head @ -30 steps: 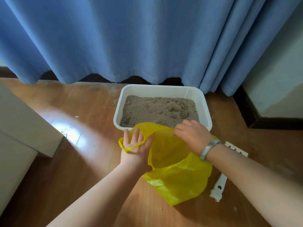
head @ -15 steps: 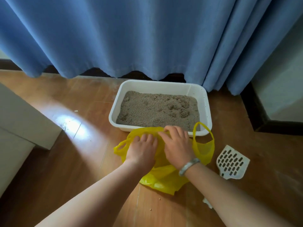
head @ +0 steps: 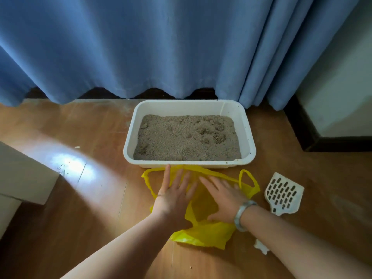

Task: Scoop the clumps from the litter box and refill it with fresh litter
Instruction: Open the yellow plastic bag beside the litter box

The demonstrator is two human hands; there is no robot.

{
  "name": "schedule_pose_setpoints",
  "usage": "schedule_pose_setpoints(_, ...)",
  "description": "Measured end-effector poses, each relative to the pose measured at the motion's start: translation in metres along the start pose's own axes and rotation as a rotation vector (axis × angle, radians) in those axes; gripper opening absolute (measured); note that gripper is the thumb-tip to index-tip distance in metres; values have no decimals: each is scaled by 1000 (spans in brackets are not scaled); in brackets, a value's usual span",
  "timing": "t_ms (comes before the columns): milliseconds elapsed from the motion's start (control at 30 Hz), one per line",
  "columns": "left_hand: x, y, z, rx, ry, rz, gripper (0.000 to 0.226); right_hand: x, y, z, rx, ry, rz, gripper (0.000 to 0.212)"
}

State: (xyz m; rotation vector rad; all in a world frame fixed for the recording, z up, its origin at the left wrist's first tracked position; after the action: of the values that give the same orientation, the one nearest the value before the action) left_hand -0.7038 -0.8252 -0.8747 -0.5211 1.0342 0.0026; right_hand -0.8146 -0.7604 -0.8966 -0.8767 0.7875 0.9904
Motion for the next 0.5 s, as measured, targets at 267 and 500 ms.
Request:
schedule_pose_setpoints(267, 31, -5, 0, 114, -133, -148, 70, 5, 18, 6, 68, 8, 100, 118)
schedule_pose_setpoints(500, 33, -18, 1, 19, -57, 41, 84, 4, 9, -6, -75, 102, 45, 89)
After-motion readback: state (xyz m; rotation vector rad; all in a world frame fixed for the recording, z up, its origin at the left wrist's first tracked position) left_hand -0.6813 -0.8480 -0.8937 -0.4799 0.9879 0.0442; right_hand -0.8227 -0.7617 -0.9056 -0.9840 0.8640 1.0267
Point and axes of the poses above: each hand's wrist, its own z-axis away from the middle knuckle, its own x-axis out of the palm, y = z × x, the point moved 6 cm from there along -z, towards the middle knuckle, and after that the axes turned 7 degrees about -z, right-handed, at the moved point
